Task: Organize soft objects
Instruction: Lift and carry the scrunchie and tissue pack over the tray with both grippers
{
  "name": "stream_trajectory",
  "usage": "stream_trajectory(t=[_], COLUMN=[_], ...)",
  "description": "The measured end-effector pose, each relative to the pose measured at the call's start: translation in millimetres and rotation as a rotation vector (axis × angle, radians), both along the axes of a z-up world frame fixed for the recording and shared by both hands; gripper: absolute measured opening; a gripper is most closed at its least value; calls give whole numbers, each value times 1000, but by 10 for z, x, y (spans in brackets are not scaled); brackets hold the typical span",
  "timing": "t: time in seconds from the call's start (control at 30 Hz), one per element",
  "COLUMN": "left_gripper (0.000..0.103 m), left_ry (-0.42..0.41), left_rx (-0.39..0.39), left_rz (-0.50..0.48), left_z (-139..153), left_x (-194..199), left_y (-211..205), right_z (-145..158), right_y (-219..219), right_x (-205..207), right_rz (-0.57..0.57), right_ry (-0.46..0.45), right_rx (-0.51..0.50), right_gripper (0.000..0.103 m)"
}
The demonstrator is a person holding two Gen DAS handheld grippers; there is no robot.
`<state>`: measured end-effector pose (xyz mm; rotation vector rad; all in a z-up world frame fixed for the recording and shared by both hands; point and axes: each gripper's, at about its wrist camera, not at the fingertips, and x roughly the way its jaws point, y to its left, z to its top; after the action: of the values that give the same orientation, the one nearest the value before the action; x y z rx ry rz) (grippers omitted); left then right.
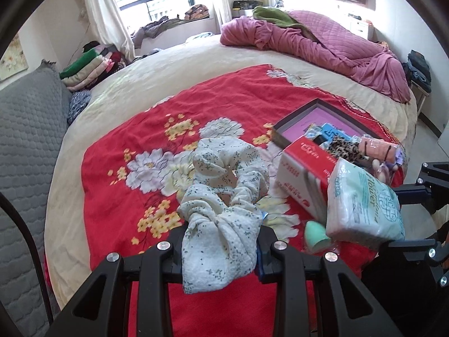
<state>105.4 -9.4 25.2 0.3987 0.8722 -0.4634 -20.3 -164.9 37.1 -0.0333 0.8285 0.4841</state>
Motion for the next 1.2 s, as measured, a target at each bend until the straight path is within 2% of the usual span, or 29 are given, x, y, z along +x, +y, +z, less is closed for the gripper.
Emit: stream_trajectory(t=[0.73, 1.2], left_gripper=[34, 34], left_ry=[3, 38], left_rx=[-4, -17], left_rz=[-136, -241], left_z=[11, -181], left_x=[27, 91], left_y=[-945, -1840], right_z=[74, -36], right_y=[-780, -1464], right_x=[-165, -134], right_rz=[-142, -266], right_ry=[-11, 8], right_rx=[6, 2], right_gripper=[51, 51])
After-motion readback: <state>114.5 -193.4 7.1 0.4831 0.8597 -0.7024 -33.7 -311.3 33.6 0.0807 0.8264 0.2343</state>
